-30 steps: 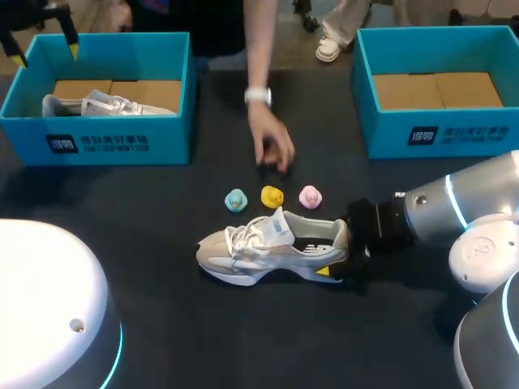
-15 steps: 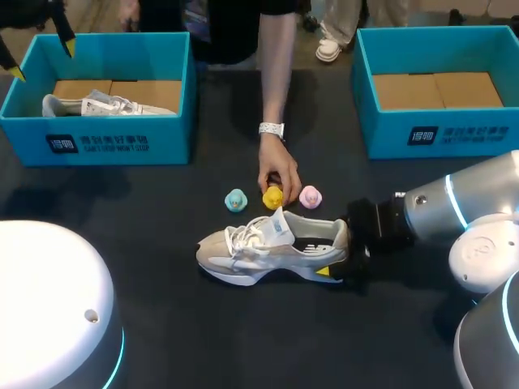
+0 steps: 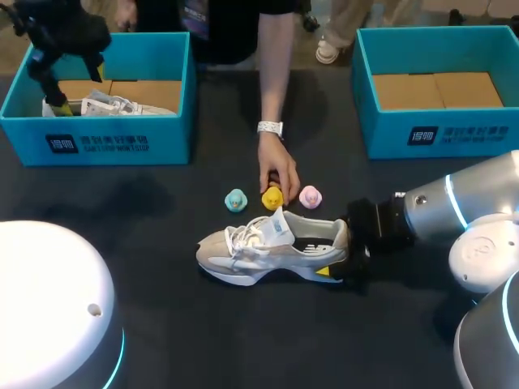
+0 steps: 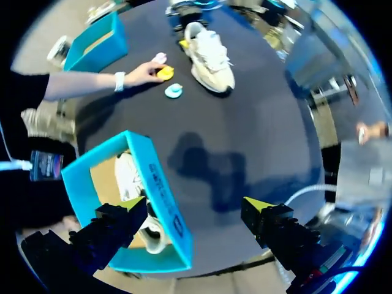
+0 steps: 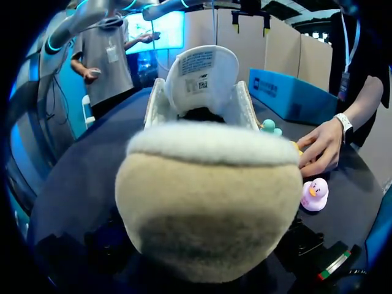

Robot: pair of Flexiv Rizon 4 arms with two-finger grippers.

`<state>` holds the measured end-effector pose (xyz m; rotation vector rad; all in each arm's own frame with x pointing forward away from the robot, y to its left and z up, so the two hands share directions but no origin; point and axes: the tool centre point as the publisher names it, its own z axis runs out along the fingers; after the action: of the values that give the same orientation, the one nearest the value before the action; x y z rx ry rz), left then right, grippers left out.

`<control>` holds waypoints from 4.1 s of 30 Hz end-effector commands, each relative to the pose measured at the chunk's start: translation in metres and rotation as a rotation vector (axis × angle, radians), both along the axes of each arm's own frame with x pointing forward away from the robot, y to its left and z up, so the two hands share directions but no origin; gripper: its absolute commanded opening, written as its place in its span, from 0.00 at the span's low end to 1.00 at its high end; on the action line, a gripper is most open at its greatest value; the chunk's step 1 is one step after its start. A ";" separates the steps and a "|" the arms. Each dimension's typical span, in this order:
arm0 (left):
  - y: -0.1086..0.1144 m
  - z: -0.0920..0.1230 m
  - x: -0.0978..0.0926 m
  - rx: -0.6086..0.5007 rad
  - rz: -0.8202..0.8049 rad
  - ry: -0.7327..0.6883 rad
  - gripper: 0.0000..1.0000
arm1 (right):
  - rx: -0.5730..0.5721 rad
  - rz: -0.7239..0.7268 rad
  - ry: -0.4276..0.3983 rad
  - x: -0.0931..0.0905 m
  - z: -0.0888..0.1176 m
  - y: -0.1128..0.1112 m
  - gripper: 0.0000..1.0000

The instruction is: Take the shoe out of the shoebox, open the shoe tongue, remove and reinsert the insole, then place the shoe into the shoebox

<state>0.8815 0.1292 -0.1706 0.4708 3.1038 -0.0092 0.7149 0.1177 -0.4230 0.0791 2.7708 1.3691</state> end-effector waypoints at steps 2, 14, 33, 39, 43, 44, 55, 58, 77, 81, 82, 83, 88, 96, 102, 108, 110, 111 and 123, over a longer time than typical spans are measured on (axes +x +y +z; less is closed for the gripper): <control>-0.004 -0.002 -0.007 0.084 0.466 0.008 1.00 | -0.003 -0.001 -0.001 -0.001 -0.002 0.001 0.00; -0.004 -0.002 -0.007 0.084 0.466 0.008 1.00 | -0.003 -0.001 -0.001 -0.001 -0.002 0.001 0.00; -0.006 0.006 -0.033 0.093 0.517 -0.032 1.00 | -0.003 -0.001 -0.001 -0.001 -0.002 0.001 0.00; -0.016 0.014 -0.051 0.079 0.653 -0.053 1.00 | -0.003 -0.001 -0.001 -0.001 -0.002 0.001 0.00; -0.032 0.009 -0.062 0.072 0.718 -0.047 1.00 | -0.003 -0.001 -0.001 -0.001 -0.002 0.001 0.00; -0.037 0.007 -0.065 0.078 0.748 -0.041 1.00 | -0.003 -0.001 -0.001 -0.001 -0.002 0.001 0.00; -0.083 -0.003 -0.099 0.101 0.921 0.022 1.00 | -0.003 -0.001 -0.001 -0.001 -0.002 0.001 0.00; -0.096 -0.007 -0.104 0.110 0.939 0.032 1.00 | -0.003 -0.001 -0.001 -0.001 -0.002 0.001 0.00; -0.166 -0.039 -0.153 0.032 1.190 -0.003 1.00 | -0.003 -0.001 -0.001 -0.001 -0.002 0.001 0.00; -0.184 -0.041 -0.168 0.018 1.259 -0.053 1.00 | -0.003 -0.001 -0.001 -0.001 -0.002 0.001 0.00; -0.184 -0.041 -0.168 0.018 1.259 -0.053 1.00 | -0.003 -0.001 -0.001 -0.001 -0.002 0.001 0.00; -0.184 -0.041 -0.168 0.018 1.259 -0.053 1.00 | -0.003 -0.001 -0.001 -0.001 -0.002 0.001 0.00; -0.184 -0.041 -0.168 0.018 1.259 -0.053 1.00 | -0.003 -0.001 -0.001 -0.001 -0.002 0.001 0.00; -0.184 -0.041 -0.168 0.018 1.259 -0.053 1.00 | -0.003 -0.001 -0.001 -0.001 -0.002 0.001 0.00; -0.202 -0.060 -0.165 -0.035 1.509 -0.016 1.00 | -0.003 -0.001 -0.001 -0.001 -0.002 0.001 0.00; -0.225 -0.073 -0.161 -0.072 1.661 0.024 1.00 | -0.003 -0.001 -0.001 -0.001 -0.002 0.001 0.00; -0.232 -0.076 -0.161 -0.080 1.688 0.034 1.00 | -0.003 -0.001 -0.001 -0.001 -0.002 0.001 0.00; -0.236 -0.078 -0.162 -0.086 1.707 0.000 1.00 | -0.003 -0.001 -0.001 -0.001 -0.002 0.001 0.00; -0.280 -0.103 -0.164 -0.098 1.763 0.028 1.00 | -0.003 -0.001 -0.001 -0.001 -0.002 0.001 0.00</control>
<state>0.7128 -0.1385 -0.2646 -2.1021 2.3402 -0.1645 0.7150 0.1178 -0.4232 0.0793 2.7707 1.3692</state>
